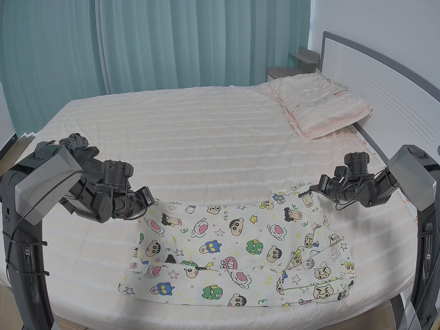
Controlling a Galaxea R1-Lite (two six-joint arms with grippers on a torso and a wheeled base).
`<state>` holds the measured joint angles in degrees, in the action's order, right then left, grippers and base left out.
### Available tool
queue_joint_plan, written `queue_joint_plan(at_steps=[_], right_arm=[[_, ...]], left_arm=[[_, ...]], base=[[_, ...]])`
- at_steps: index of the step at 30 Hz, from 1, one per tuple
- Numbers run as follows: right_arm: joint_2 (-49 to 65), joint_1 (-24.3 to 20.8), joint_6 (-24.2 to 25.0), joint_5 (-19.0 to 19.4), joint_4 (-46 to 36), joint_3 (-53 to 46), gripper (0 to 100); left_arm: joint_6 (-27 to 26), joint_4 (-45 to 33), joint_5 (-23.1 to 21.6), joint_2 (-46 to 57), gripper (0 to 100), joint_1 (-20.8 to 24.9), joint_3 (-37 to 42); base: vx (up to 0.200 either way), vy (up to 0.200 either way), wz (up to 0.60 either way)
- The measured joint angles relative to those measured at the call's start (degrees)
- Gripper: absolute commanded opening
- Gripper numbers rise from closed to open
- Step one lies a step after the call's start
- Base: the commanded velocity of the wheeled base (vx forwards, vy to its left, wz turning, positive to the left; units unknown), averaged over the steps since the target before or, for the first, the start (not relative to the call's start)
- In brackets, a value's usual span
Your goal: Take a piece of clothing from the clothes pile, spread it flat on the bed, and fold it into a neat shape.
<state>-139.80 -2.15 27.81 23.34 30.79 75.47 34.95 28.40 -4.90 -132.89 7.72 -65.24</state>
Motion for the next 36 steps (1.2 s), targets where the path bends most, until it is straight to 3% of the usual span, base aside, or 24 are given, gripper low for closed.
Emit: queue_joint_plan(at_steps=[5, 24, 30, 36], right_arm=[[0.44, 0.39, 0.05, 0.35, 2.16, -1.06, 0], [6.4, 2.15, -0.3, 7.34, 9.79, -10.37, 0], [8.77, 3.0, -1.15, 13.14, 14.86, -17.26, 0], [10.5, 4.04, -3.91, 15.85, 16.69, -23.03, 0]], left_arm=[[-0.02, -0.07, 0.01, 1.08, 0, -0.15, 0.34], [-0.09, 0.13, -0.27, 5.55, 0, -0.11, 3.54], [-1.21, 0.35, -0.46, 7.23, 0, -0.09, 6.84], [-2.16, 0.61, -0.73, 8.25, 0, -0.11, 10.29]], base=[[0.0, 0.0, 0.0], [0.0, 0.0, 0.0], [0.0, 0.0, 0.0], [0.0, 0.0, 0.0]])
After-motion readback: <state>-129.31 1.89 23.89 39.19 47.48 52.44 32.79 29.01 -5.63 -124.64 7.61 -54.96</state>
